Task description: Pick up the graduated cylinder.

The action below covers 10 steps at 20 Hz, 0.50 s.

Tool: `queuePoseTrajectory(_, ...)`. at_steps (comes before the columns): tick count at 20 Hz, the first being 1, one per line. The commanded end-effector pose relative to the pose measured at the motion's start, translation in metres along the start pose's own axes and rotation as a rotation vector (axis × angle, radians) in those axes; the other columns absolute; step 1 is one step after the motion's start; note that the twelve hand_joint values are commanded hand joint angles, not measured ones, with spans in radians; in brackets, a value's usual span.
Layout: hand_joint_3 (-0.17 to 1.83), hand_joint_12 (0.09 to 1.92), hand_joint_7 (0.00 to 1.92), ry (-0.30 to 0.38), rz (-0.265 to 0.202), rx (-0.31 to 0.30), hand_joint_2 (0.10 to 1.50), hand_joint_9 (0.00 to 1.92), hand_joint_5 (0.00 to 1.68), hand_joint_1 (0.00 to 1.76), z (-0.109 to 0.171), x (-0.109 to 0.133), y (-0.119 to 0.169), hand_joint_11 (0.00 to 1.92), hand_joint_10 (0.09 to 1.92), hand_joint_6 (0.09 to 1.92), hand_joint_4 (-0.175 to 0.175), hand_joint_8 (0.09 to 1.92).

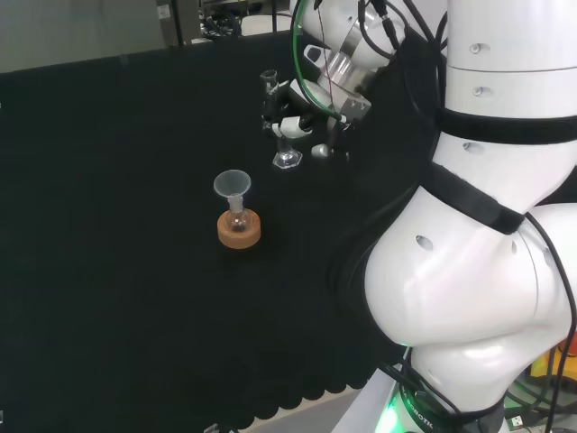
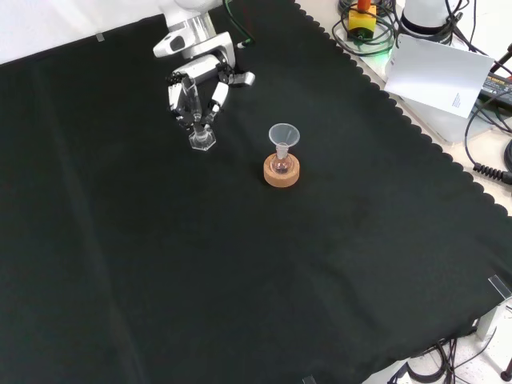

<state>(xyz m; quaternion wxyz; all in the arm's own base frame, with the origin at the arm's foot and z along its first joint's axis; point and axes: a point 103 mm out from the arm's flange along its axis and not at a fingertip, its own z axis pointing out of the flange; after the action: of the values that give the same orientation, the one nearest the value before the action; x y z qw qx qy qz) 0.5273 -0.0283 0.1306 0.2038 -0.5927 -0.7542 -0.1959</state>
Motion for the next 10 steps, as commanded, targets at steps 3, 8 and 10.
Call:
queuePoseTrajectory(3,0.00,0.86,1.01,-0.174,0.037,0.111,1.11,1.41,0.97,1.26,-0.030,0.025,-0.044,1.16,0.14,1.00,-0.175,0.99)
queuePoseTrajectory(8,0.00,0.86,1.01,-0.219,0.060,0.125,1.11,1.41,0.97,1.26,-0.039,0.039,-0.075,1.16,0.14,1.00,-0.175,0.99)
queuePoseTrajectory(10,0.00,0.86,1.01,-0.225,0.061,0.135,1.11,1.41,0.97,1.26,-0.042,0.043,-0.089,1.16,0.14,1.00,-0.175,0.99)
